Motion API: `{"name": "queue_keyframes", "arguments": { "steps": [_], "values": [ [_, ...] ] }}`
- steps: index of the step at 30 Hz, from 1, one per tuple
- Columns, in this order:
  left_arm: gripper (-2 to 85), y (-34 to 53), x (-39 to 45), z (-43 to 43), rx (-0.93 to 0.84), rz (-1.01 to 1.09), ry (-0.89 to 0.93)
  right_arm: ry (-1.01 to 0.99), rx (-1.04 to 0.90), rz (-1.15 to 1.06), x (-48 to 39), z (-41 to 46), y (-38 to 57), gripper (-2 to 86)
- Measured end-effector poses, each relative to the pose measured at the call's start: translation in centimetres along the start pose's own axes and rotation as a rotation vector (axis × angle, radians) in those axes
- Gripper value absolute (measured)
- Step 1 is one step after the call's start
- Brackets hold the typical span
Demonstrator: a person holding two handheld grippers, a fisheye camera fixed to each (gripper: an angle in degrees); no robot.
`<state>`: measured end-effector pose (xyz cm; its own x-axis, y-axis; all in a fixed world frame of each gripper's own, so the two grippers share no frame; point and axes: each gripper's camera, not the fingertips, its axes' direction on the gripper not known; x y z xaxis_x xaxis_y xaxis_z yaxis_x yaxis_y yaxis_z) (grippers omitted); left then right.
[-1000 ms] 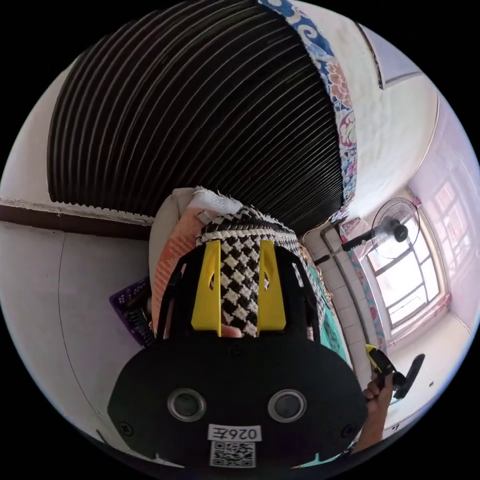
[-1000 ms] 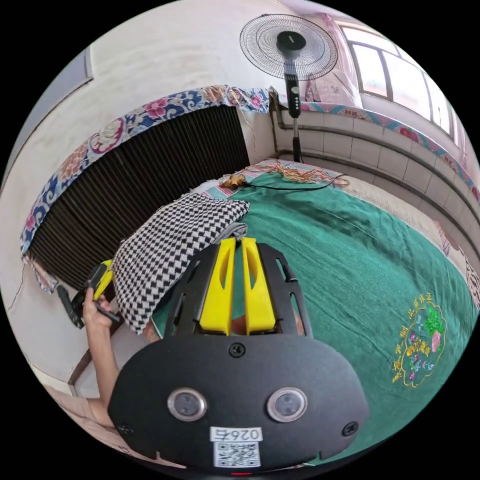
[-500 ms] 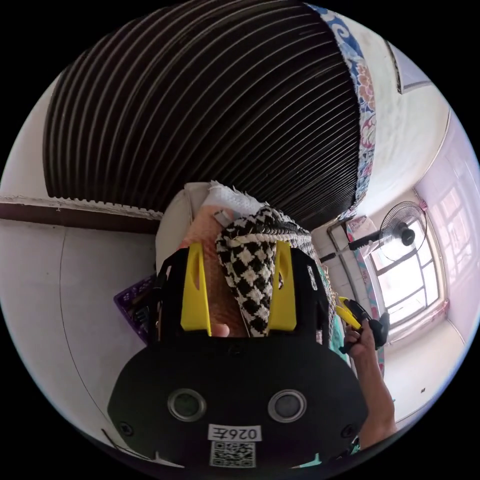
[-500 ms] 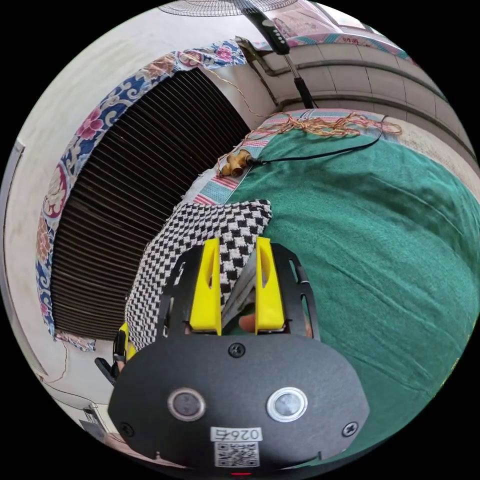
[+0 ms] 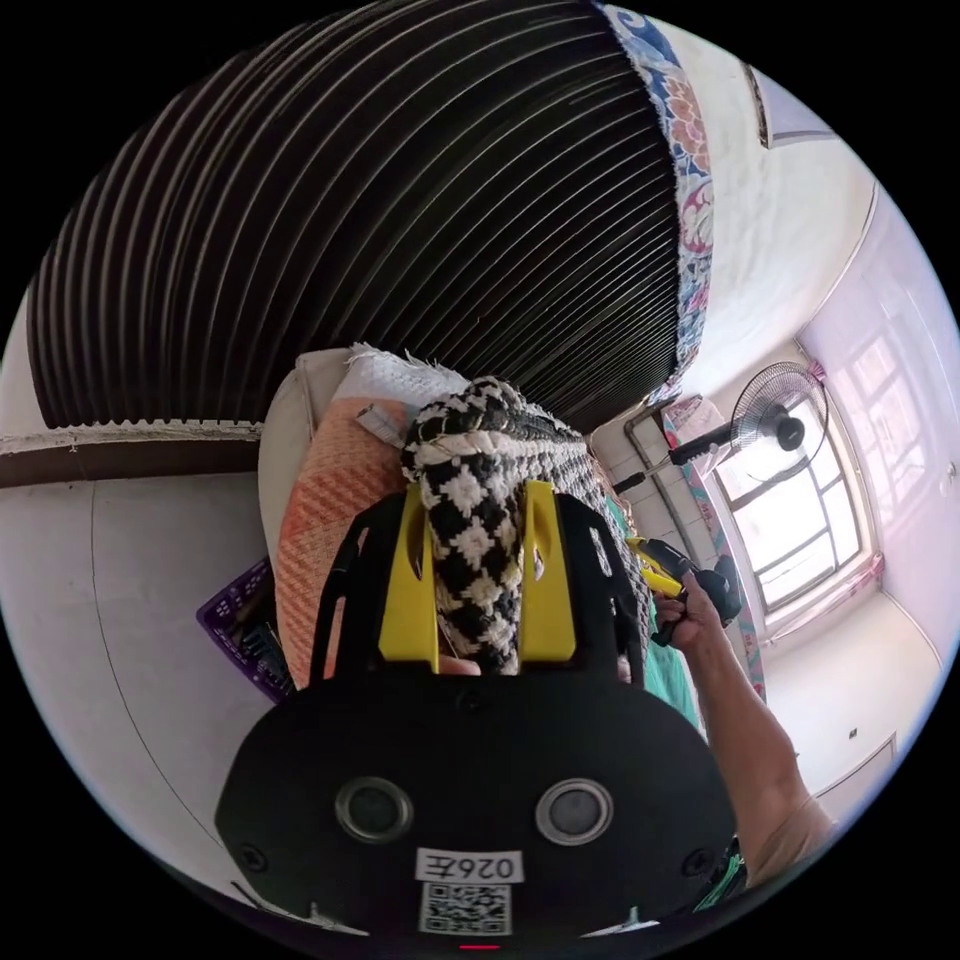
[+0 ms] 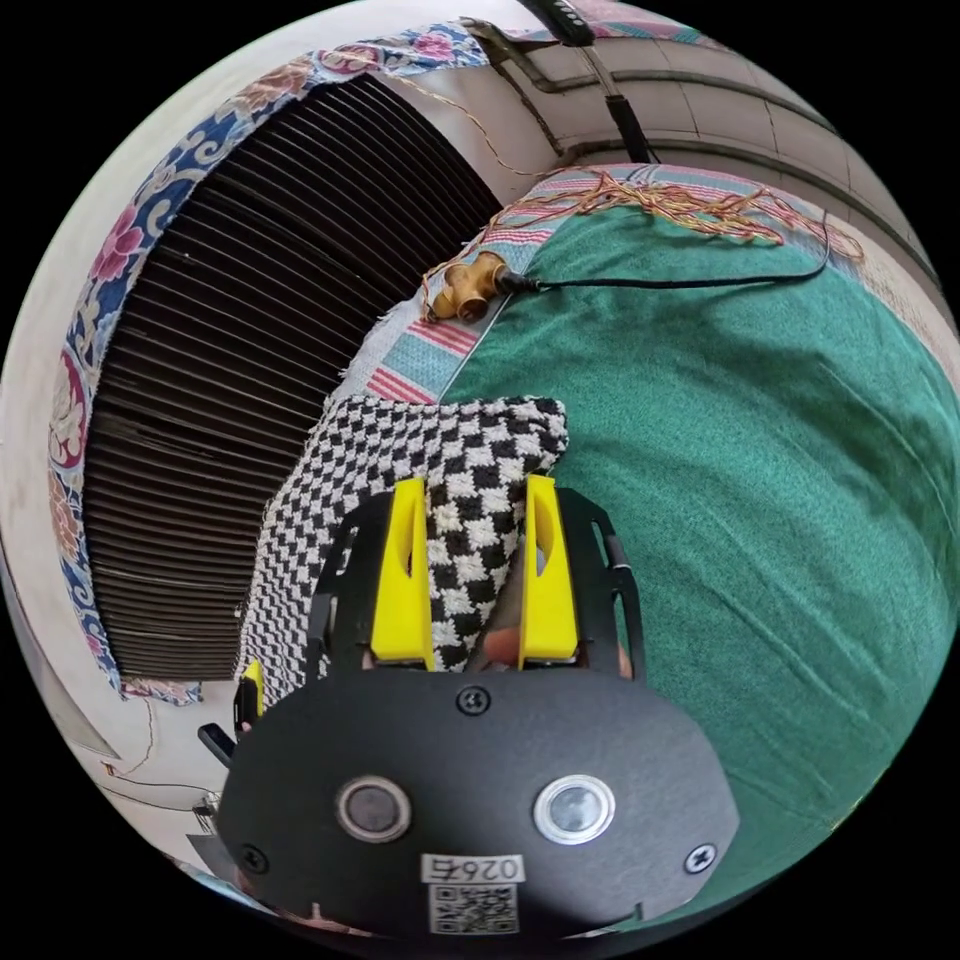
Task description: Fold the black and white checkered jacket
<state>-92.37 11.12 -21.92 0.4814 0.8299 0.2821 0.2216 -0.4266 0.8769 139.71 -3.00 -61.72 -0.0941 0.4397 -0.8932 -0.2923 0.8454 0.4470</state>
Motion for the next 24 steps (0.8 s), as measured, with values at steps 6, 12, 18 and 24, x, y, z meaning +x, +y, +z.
{"name": "queue_keyframes", "arguments": {
  "steps": [6,12,18,24],
  "values": [
    [11.2,2.5,0.9,-1.4,0.052,0.063,-0.079,0.071,0.064,-0.117,-3.1,1.6,2.1,8.4],
    [9.0,4.4,1.8,-1.8,0.078,0.112,-0.115,0.121,0.106,-0.146,-6.0,3.3,5.7,3.6],
    [8.0,6.1,2.6,-2.5,0.117,0.122,-0.096,0.236,0.271,-0.356,-13.9,2.2,12.5,2.6],
    [7.9,6.9,2.4,-3.0,0.118,0.049,-0.061,0.142,0.408,-0.447,-19.8,-1.5,20.6,2.2]
  ]
}}
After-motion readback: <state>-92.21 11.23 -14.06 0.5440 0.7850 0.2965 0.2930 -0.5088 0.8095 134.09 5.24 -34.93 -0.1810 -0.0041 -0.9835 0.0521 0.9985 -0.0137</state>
